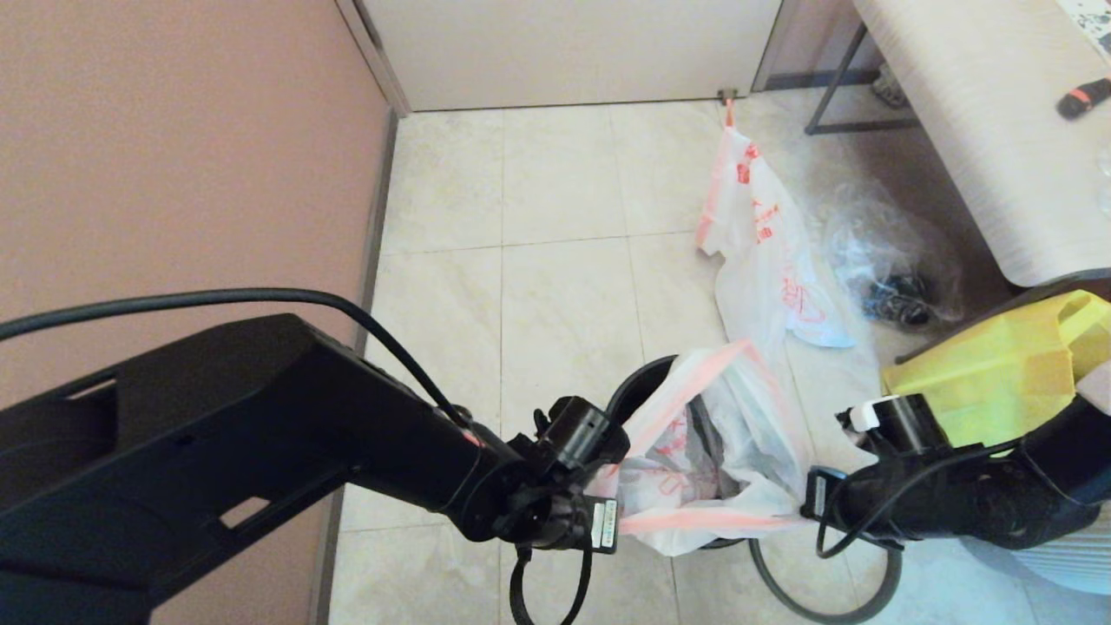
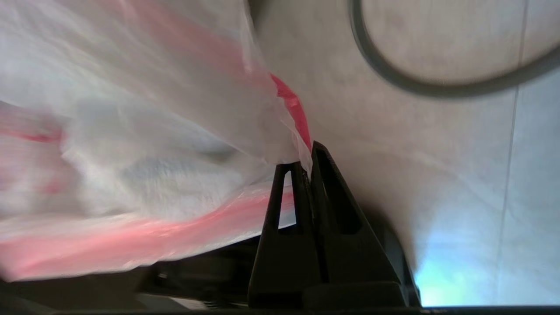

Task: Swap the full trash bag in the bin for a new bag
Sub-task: Put the new garbage bag on the trash can

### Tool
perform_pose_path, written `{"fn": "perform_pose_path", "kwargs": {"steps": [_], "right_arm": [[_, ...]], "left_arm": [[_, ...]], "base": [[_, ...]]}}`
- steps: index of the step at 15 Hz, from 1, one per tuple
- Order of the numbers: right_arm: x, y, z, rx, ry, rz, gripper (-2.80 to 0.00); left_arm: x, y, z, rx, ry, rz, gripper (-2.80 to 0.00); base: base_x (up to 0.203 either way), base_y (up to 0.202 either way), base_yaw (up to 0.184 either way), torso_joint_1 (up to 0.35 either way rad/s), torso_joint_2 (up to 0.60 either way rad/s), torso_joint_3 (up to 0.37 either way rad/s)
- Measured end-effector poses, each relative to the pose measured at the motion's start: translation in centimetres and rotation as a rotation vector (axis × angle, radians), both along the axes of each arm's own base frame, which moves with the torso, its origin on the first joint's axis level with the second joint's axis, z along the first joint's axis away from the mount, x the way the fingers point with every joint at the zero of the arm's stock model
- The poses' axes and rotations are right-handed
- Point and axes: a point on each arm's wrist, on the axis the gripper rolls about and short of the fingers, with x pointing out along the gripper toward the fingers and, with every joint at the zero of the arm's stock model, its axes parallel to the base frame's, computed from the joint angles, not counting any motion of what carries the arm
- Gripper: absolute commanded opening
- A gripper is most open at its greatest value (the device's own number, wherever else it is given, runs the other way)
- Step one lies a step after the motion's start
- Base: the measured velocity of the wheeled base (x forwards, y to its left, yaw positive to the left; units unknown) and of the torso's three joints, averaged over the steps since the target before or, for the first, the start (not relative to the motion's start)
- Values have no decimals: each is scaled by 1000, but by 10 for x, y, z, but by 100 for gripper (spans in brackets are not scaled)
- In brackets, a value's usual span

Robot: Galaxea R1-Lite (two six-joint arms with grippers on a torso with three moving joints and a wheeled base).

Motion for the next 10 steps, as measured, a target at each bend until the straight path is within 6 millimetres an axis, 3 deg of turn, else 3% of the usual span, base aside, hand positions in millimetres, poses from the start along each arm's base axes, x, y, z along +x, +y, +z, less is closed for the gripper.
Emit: {"fn": "perform_pose_path", "kwargs": {"steps": [5,10], "right_arm": [[10,18,-29,-49,28,23,-280],[38,21,-27,-93,-58,-32,-280]], "left_arm": [[3,1,-22,44,15,12,-280],[41,6,-30,70,-47,115,-280]], "base": [[0,0,0,0,0,0],[0,0,0,0,0,0]]}}
